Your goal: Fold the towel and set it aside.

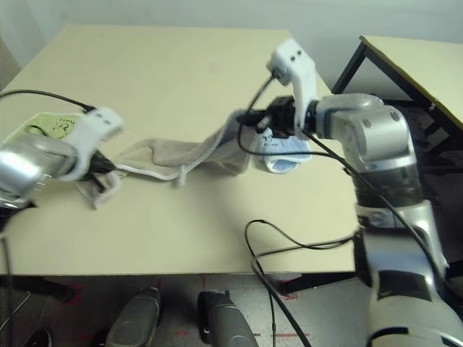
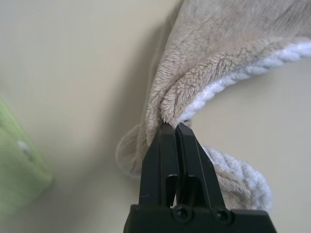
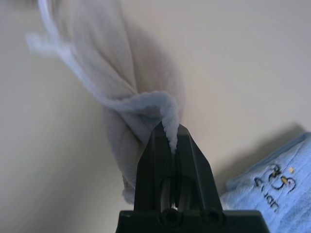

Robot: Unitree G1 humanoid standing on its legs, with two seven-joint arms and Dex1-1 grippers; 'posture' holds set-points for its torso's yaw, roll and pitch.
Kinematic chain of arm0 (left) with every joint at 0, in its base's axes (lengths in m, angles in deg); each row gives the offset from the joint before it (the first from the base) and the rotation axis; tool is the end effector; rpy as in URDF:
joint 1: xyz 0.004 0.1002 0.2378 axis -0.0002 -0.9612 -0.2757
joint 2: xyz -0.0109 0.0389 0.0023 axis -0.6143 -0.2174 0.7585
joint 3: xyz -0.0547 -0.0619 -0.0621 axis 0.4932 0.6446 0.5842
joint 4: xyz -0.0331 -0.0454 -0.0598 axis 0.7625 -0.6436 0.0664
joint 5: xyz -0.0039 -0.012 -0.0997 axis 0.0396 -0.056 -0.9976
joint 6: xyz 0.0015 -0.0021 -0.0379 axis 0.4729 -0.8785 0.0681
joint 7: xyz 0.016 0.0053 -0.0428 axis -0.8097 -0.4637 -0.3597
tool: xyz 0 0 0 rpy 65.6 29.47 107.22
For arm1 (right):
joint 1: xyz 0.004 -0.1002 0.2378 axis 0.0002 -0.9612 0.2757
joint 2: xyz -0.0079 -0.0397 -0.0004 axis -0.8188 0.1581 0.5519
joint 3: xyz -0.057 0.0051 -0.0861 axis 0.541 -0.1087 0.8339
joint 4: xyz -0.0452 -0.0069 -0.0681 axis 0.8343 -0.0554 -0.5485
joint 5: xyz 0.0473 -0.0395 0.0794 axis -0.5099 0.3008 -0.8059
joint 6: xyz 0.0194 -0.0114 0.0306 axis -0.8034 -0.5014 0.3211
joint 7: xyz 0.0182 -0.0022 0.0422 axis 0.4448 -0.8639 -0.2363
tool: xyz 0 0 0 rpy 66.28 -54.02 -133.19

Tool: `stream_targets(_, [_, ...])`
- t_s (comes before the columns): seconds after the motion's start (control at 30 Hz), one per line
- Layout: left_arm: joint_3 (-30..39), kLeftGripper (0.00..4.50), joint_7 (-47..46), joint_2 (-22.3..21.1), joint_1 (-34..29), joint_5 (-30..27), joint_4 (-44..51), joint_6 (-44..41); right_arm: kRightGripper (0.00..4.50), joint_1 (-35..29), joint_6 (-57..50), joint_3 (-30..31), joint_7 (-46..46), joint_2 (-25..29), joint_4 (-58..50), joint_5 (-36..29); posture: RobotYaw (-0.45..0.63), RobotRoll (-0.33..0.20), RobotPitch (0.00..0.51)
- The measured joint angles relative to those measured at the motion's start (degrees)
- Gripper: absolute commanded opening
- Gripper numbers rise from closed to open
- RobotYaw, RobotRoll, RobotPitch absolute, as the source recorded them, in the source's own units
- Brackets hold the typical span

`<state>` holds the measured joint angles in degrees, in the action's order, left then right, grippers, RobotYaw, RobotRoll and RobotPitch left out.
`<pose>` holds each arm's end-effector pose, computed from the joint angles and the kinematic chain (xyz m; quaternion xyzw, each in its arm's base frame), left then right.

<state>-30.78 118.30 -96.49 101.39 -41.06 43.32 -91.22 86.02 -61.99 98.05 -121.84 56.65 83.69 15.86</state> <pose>0.2649 0.2525 0.2745 0.2288 0.3262 -0.3002 0.8667 0.2946 -0.2426 0.2677 -0.2341 0.2011 0.4833 0.8192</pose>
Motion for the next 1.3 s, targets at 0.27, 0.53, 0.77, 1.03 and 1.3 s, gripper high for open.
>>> stream_targets(0.27, [4.7,0.03,19.8,-9.1,2.7,-8.1,-11.1,3.7,0.0,-2.0,-2.0,2.4,-9.4,5.7,-5.3,0.0,0.12,0.0,0.123])
stream_targets(0.53, [0.6,0.03,28.9,-14.7,-4.9,-4.1,-15.5,11.9,0.0,-6.8,-3.4,3.1,-13.3,6.4,-11.0,-1.1,0.12,0.0,0.131])
stream_targets(0.77, [-0.1,0.03,29.6,-14.9,-16.5,-2.0,-12.6,16.4,0.0,-11.7,3.0,4.6,-9.6,1.2,-12.7,1.5,0.13,0.0,0.134])
stream_targets(1.03, [2.3,0.7,20.4,-6.8,-25.0,1.2,-11.1,25.3,0.0,-13.7,6.3,2.8,-0.6,-5.7,-10.6,3.7,0.13,0.0,0.137])
stream_targets(1.3, [0.9,3.49,16.0,-6.9,-21.8,14.9,-18.4,42.3,0.0,-14.9,3.9,0.8,2.3,-7.6,-11.7,2.3,0.13,0.0,0.13])
